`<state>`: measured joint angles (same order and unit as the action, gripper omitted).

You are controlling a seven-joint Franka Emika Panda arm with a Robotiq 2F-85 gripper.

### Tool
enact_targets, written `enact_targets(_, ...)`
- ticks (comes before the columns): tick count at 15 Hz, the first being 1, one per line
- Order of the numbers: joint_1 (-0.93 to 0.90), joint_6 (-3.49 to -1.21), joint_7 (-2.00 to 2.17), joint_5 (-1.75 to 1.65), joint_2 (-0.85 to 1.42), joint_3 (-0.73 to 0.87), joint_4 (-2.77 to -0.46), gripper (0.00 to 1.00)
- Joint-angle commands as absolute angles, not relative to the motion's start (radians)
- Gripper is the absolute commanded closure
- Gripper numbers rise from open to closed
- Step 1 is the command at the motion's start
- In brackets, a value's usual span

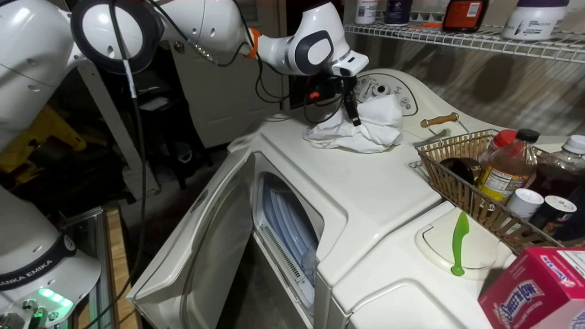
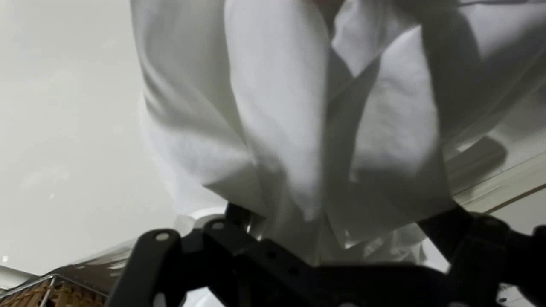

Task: Put the white cloth inside the left washing machine

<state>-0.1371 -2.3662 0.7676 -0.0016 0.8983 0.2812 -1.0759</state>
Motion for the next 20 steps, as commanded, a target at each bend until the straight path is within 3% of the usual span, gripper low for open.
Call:
enact_targets(1,-0.106,-2.246,0.72,-0.069,1.035,0.248,-0.86,0.0)
enact_targets(10,-0.107,-2.157,0.545,-0.135,1.204,0.227,-0.653,0.0)
enact_targets(11,-0.099,-2.127,0.51,-0.122,1.206,0.211,-0.647,0.18)
enact_targets(12,-0.094,-2.09,0.478,-0.118,1.206,0.204,-0.647,0.26)
enact_targets(20,-0.025,-1.87,0.308,-0.022,1.144,0.123,-0.659,0.81)
